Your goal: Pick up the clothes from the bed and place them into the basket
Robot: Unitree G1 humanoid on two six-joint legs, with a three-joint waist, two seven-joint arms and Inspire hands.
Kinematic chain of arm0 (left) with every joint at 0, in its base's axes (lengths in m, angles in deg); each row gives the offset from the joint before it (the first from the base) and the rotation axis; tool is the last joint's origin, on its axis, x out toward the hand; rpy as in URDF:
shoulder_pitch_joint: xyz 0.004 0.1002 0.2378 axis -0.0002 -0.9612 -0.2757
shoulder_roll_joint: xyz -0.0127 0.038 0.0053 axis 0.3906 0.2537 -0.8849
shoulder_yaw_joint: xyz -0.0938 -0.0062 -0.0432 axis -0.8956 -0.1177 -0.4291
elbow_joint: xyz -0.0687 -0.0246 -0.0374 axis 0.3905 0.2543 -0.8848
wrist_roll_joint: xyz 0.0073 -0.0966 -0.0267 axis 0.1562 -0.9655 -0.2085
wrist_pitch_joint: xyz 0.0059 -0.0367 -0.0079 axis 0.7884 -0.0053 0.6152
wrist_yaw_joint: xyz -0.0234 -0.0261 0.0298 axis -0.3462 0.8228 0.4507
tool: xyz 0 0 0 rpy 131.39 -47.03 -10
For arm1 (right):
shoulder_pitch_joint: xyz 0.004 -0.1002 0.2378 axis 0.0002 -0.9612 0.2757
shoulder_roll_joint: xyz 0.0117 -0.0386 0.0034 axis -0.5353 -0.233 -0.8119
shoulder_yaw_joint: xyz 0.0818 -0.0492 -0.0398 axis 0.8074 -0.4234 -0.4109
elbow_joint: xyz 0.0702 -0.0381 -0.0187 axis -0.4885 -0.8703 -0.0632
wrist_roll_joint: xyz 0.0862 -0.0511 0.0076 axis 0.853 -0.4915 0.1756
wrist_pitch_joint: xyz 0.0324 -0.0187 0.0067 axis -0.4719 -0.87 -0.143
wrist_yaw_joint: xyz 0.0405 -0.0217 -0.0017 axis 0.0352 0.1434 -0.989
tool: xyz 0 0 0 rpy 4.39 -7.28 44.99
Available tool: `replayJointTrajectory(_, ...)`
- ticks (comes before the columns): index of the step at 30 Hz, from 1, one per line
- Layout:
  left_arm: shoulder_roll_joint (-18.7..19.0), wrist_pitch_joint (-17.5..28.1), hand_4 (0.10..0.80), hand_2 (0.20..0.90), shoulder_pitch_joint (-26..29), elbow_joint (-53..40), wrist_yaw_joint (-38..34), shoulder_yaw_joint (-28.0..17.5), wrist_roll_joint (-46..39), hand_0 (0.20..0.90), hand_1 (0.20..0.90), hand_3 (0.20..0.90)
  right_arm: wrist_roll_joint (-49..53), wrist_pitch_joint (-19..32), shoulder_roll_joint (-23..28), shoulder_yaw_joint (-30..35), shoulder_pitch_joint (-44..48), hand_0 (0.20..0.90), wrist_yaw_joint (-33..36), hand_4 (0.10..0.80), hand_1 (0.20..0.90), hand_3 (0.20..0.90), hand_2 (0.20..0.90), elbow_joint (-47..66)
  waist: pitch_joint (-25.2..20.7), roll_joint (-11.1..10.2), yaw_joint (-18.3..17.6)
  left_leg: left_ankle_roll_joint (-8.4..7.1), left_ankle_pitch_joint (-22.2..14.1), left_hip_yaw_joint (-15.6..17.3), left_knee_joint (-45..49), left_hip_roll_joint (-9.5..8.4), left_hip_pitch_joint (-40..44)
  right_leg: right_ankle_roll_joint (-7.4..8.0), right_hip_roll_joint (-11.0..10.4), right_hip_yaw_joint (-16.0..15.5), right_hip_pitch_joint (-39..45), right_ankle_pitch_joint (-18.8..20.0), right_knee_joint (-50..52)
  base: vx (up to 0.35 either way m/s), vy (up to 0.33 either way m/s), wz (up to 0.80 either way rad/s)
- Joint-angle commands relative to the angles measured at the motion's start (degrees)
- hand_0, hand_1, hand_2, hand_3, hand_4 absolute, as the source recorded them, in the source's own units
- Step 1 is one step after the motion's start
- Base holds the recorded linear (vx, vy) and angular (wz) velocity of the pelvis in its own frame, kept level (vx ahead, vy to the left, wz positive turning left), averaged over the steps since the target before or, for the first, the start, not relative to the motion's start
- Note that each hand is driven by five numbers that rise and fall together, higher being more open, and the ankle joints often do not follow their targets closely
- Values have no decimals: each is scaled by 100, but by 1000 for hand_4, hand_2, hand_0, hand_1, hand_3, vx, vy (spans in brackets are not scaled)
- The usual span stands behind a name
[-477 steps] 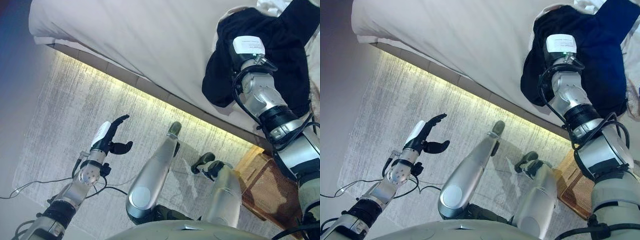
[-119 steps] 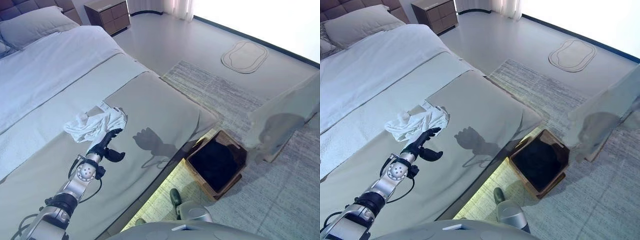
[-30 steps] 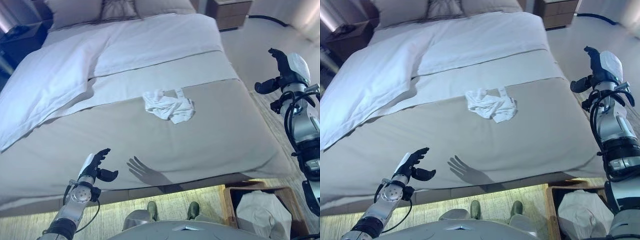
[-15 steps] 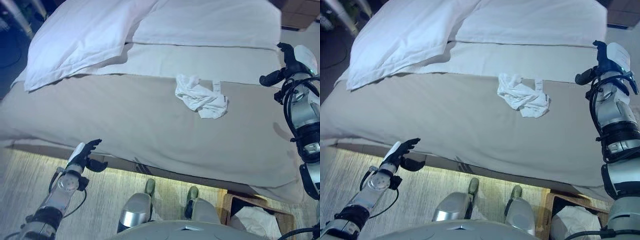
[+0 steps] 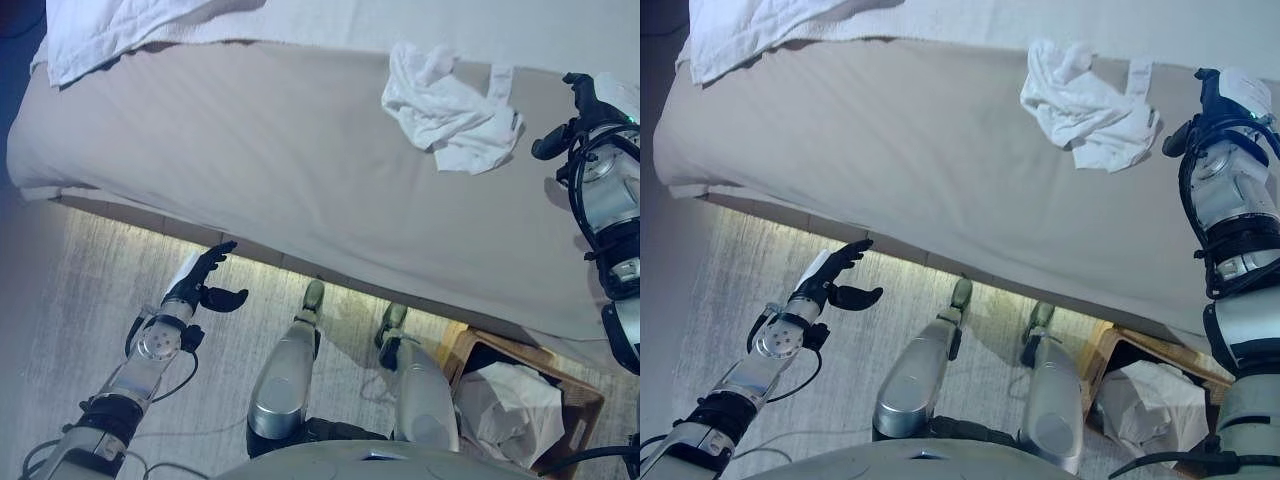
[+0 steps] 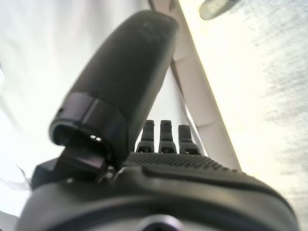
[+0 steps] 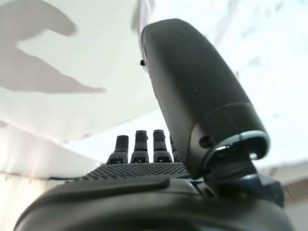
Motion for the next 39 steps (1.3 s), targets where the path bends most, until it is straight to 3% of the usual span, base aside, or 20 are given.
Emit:
replayJointTrajectory(1,349,403,800,900,-295,-646,-425,-46,-258,900,900,900,-42,-49,482,-362,979,900,335,800,900,900,900,200,-140,88,112,102,-452,188,763,27,-446,-139,1,-112,-144,-352,628,-77,-21,14)
replayJointTrajectory(7,354,246,800,900,-265,-841,-462,33,-276,900,900,900,132,-53,233,-379,1164,900,352,800,900,900,900,175,-117,176,209,196,-361,163,857,-32,-1015,-163,5,-165,-727,-351,874,-44,-24,9)
replayJointTrajectory(8,355,257,800,900,-289,-862,-511,65,-315,900,900,900,205,-56,193,-428,1213,900,403,800,900,900,900,176,-117,189,229,185,-517,149,928,-40,-1053,-118,8,-103,-770,-540,1001,33,-23,5)
replayJointTrajectory(19,487,199,800,900,-373,-1103,-790,64,-465,900,900,900,702,-214,-87,-630,2046,900,937,800,900,900,900,-174,-117,290,530,199,-353,65,1091,-28,-1821,-217,-2,-261,-1364,-680,1399,-22,-35,7)
replayJointTrajectory(32,786,430,800,900,-807,-1416,-917,-308,-431,900,900,900,1344,-485,250,-721,2605,900,1675,800,900,900,900,-562,-117,237,753,216,-234,-8,1312,78,-2462,-361,65,-440,-1843,-871,1908,-3,-78,11)
replayJointTrajectory(33,800,451,800,900,-825,-1425,-917,-326,-421,900,900,900,1383,-509,269,-737,2624,613,1660,465,613,565,613,-580,-117,228,755,216,-234,-10,1320,85,-2477,-367,77,-441,-1850,-874,1913,22,-82,3)
replayJointTrajectory(34,822,485,800,900,-854,-1432,-933,-351,-402,900,900,900,1458,-500,322,-758,2628,425,1648,245,425,345,425,-593,-117,205,755,218,-232,-25,1340,104,-2505,-378,100,-444,-1860,-879,1925,22,-94,5)
replayJointTrajectory(36,891,521,800,900,-918,-1488,-940,-401,-373,900,900,900,1482,-574,459,-767,2615,300,1600,100,300,200,300,-576,-117,160,740,230,-235,-52,1378,139,-2555,-400,153,-441,-1881,-895,1955,22,-90,3)
replayJointTrajectory(39,943,568,800,900,-962,-1511,-981,-434,-344,900,900,900,1519,-578,570,-802,2594,300,1520,100,300,200,300,-588,-117,131,725,235,-228,-71,1415,167,-2606,-419,197,-434,-1916,-900,1991,15,-59,-2)
